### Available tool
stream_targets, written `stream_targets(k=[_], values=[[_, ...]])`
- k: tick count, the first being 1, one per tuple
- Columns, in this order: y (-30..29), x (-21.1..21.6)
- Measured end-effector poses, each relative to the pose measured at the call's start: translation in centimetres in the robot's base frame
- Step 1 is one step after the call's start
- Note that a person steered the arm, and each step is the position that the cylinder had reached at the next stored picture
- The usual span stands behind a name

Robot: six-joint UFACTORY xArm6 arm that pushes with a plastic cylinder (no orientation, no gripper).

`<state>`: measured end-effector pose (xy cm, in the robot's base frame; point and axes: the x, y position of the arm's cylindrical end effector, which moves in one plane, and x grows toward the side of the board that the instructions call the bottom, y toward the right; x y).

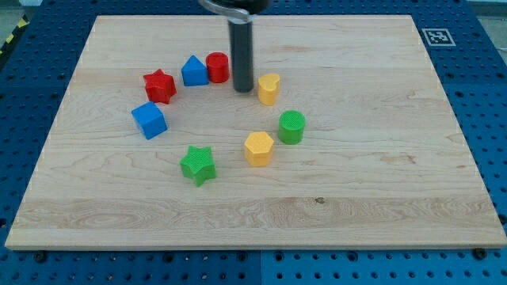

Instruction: Place the red circle above the yellow heart

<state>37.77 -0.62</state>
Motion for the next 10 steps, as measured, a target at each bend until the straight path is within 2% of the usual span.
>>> stream_targets(k=[2, 3, 4, 6, 9, 10], values=[[4.0, 1.6], [2.4, 1.7], [-2.1, 0.0], [-9.5, -0.8], [-11.3, -1.3], [-11.3, -3.2]])
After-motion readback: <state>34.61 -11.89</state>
